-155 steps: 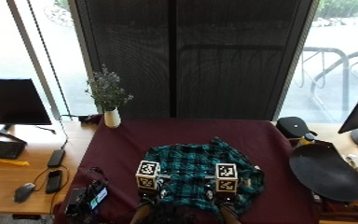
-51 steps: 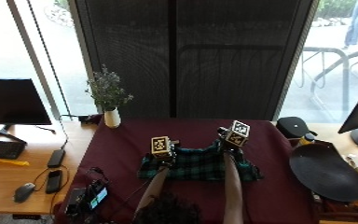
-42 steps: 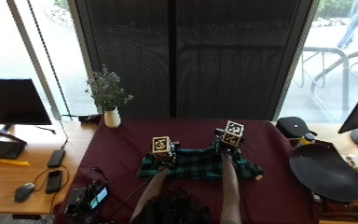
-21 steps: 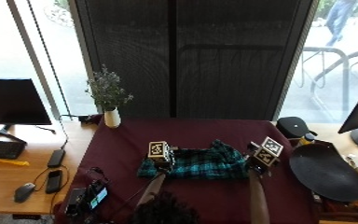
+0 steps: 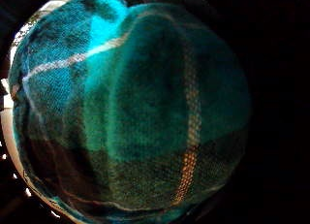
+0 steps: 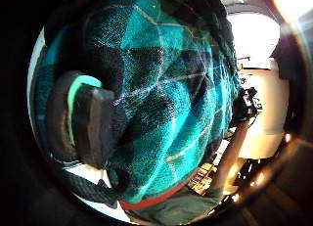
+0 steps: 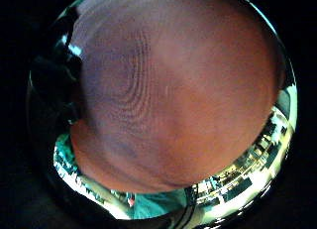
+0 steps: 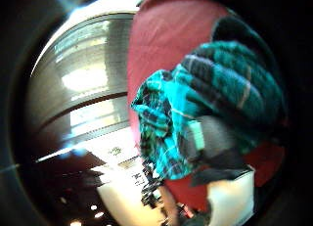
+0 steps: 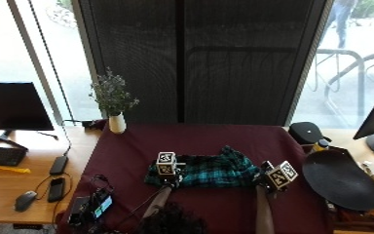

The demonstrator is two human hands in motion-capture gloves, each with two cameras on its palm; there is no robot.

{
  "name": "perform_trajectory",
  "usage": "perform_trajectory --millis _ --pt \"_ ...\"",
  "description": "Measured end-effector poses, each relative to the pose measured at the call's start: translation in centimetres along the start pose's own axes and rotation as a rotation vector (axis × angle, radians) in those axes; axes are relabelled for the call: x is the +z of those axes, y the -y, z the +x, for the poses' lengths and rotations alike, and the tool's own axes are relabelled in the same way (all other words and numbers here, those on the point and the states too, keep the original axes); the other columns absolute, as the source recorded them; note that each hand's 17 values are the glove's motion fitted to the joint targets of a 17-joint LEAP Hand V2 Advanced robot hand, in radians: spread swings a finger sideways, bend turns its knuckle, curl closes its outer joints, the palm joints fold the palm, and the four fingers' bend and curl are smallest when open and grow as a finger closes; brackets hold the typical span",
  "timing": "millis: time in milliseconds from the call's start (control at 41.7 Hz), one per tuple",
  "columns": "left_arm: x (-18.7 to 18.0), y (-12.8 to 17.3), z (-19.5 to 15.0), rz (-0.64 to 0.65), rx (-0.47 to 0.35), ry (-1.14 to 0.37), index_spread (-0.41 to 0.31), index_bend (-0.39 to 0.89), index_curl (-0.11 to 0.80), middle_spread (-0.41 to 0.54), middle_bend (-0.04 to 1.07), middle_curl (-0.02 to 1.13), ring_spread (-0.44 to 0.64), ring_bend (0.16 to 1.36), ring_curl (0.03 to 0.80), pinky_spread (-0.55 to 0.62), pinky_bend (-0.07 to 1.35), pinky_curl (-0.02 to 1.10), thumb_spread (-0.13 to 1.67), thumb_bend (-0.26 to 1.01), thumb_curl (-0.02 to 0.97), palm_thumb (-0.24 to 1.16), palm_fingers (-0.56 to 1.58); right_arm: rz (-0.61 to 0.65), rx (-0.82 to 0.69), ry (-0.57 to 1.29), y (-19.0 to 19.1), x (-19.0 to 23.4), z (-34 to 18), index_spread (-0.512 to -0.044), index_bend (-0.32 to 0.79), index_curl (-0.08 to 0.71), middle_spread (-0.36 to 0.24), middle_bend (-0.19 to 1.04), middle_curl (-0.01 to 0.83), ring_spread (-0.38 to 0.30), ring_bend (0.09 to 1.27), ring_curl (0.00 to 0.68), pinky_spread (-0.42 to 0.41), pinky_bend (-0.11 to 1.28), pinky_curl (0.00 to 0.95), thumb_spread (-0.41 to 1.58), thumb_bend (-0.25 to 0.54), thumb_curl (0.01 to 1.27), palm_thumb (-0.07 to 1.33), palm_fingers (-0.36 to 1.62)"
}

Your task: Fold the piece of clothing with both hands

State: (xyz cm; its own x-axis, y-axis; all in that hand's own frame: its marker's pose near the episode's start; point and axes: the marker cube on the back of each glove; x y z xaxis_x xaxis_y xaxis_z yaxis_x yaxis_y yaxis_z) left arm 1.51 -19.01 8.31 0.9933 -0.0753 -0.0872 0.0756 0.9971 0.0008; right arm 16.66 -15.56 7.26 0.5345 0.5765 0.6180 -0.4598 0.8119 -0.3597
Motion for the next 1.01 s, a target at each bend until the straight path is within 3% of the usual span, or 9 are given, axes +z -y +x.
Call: perform_trajectory --millis 72,144,288,383,455,551,671,839,1006 --pt "0.0 0.1 -0.2 0.011 -0.010 0.015 -0.157 0.18 0.476 -0.007 0.11 0.33 0.18 0.37 0.350 0.36 0.36 0.21 1.40 -0.06 0.234 0.33 0.33 0.194 -0.031 -0.108 -0.2 -0.6 -1.1 -0.288 -0.06 -0.027 0.046 0.19 0.352 -0.130 1.03 0.493 -0.246 1.14 0.464 1.18 0.106 0.36 0.54 0.66" --pt "-0.1 0.6 -0.3 0.036 -0.010 0.019 -0.151 0.19 0.475 0.008 0.12 0.32 0.21 0.38 0.343 0.37 0.38 0.22 1.42 -0.04 0.222 0.28 0.32 0.302 -0.032 -0.132 0.2 -0.8 -2.0 -0.281 0.07 0.018 -0.023 0.30 0.385 -0.162 0.92 0.449 -0.275 1.03 0.418 1.16 0.210 0.41 0.76 0.83" --pt "-2.0 -0.6 0.5 -0.102 -0.062 -0.021 -0.143 0.20 0.482 0.025 0.14 0.31 0.25 0.39 0.340 0.39 0.39 0.24 1.44 -0.01 0.213 0.26 0.31 0.164 -0.246 0.134 -3.1 -0.7 -7.3 -0.287 0.10 0.061 -0.096 0.29 0.403 -0.217 0.84 0.423 -0.307 0.92 0.384 0.99 0.219 0.48 0.92 0.92" --pt "-5.7 -1.7 1.4 -0.129 -0.071 -0.020 -0.135 0.22 0.487 0.042 0.15 0.31 0.28 0.39 0.337 0.39 0.38 0.25 1.47 0.06 0.240 0.36 0.31 0.355 -0.311 0.093 -0.4 -0.2 -11.1 -0.286 0.09 0.083 -0.125 0.26 0.408 -0.234 0.80 0.415 -0.316 0.87 0.370 0.86 0.192 0.51 0.97 0.96" --pt "-9.2 -2.4 1.5 -0.034 -0.051 0.014 -0.132 0.21 0.487 0.049 0.17 0.31 0.29 0.40 0.338 0.39 0.37 0.25 1.49 0.08 0.249 0.41 0.32 0.433 -0.379 0.066 -0.8 0.7 -14.9 -0.287 0.08 0.093 -0.139 0.23 0.410 -0.241 0.79 0.416 -0.320 0.84 0.361 0.79 0.166 0.54 1.00 0.98" --pt "-12.9 -3.7 0.9 0.043 -0.057 0.005 -0.128 0.17 0.476 0.029 0.20 0.33 0.26 0.44 0.342 0.40 0.33 0.24 1.50 0.10 0.261 0.45 0.37 0.365 -0.506 0.118 -4.6 2.2 -19.8 -0.290 0.06 0.100 -0.151 0.20 0.411 -0.248 0.77 0.416 -0.323 0.81 0.356 0.70 0.128 0.56 1.01 1.00" --pt "-13.0 -2.2 -1.3 0.057 -0.057 -0.069 -0.128 0.15 0.459 0.004 0.21 0.35 0.22 0.46 0.347 0.39 0.30 0.24 1.48 0.09 0.270 0.47 0.40 0.187 -0.651 0.172 -8.3 5.9 -24.3 -0.301 0.08 0.115 -0.177 0.17 0.409 -0.260 0.72 0.414 -0.331 0.79 0.356 0.63 0.077 0.58 1.03 1.01" --pt "-16.1 -4.8 -4.4 0.113 -0.127 -0.021 -0.134 0.14 0.438 -0.020 0.21 0.37 0.19 0.47 0.348 0.37 0.30 0.26 1.45 0.05 0.262 0.41 0.44 -0.018 -0.780 0.210 -14.2 11.5 -28.0 -0.308 0.08 0.132 -0.201 0.16 0.401 -0.269 0.68 0.412 -0.336 0.77 0.357 0.58 0.012 0.61 1.03 1.04" --pt "-16.0 -5.1 -7.0 0.139 -0.161 -0.057 -0.157 0.16 0.431 -0.047 0.21 0.38 0.14 0.46 0.346 0.35 0.27 0.26 1.40 0.02 0.274 0.41 0.49 -0.133 -0.777 0.189 -17.9 16.1 -29.2 -0.318 0.06 0.137 -0.220 0.17 0.400 -0.275 0.67 0.419 -0.347 0.75 0.359 0.58 -0.024 0.63 1.02 1.07"
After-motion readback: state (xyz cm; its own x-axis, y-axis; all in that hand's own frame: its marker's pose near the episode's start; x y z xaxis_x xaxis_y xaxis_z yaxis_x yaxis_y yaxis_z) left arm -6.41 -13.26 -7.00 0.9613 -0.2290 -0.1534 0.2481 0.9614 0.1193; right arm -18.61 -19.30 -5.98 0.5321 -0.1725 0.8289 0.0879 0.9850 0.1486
